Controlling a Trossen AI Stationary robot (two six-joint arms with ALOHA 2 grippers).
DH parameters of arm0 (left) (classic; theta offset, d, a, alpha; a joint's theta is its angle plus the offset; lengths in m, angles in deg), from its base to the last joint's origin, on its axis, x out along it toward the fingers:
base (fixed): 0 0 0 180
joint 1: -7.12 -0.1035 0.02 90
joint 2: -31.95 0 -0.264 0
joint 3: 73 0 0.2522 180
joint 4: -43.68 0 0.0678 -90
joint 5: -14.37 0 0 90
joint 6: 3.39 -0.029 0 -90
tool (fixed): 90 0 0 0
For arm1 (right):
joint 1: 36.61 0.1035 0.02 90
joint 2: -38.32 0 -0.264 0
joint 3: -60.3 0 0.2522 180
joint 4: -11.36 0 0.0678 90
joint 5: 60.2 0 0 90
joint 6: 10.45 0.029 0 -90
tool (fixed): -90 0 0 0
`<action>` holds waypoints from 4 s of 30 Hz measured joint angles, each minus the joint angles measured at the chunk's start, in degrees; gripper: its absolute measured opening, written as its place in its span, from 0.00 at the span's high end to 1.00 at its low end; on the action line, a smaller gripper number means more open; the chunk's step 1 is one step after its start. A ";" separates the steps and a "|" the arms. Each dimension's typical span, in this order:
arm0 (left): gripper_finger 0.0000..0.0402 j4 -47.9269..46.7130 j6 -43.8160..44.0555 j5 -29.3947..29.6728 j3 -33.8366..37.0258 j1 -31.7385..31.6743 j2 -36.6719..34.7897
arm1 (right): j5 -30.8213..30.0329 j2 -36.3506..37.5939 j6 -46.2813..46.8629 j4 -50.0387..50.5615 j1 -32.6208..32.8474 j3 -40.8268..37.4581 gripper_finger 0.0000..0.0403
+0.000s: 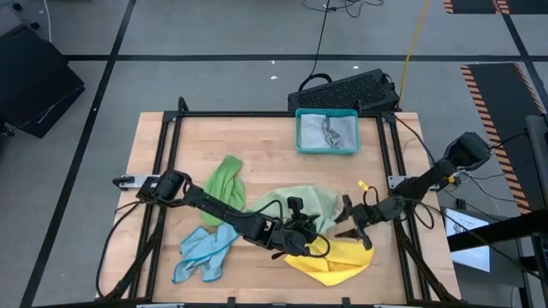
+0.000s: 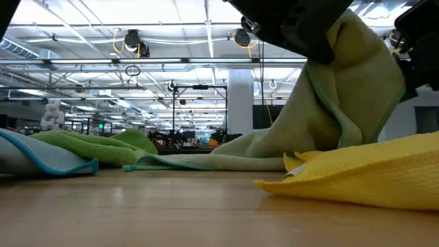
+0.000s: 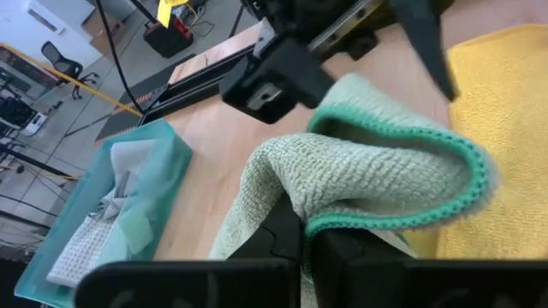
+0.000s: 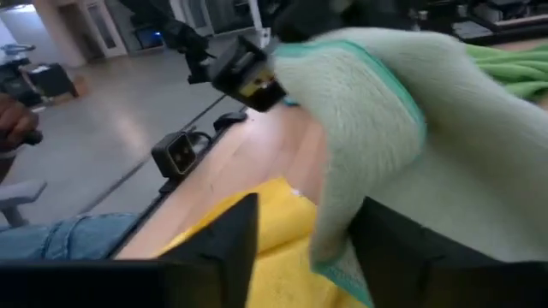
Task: Fold microfiber towels
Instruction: Fold the light green microfiber cloth
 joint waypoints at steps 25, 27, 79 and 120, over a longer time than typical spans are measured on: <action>0.48 -2.80 38.50 -11.47 4.26 -0.90 0.09 | -34.02 -7.31 -14.14 7.90 7.85 3.28 0.98; 0.40 -1.34 37.69 -10.30 4.26 -0.48 -0.09 | -36.67 -7.31 -14.44 8.92 8.29 3.28 0.98; 0.99 7.32 -0.92 -8.48 4.26 0.87 -2.80 | -34.16 -1.38 -3.90 13.12 15.04 10.39 0.38; 0.80 4.11 11.38 -5.67 4.20 -0.08 -2.93 | -2.03 16.61 -22.97 24.70 -6.61 10.37 0.99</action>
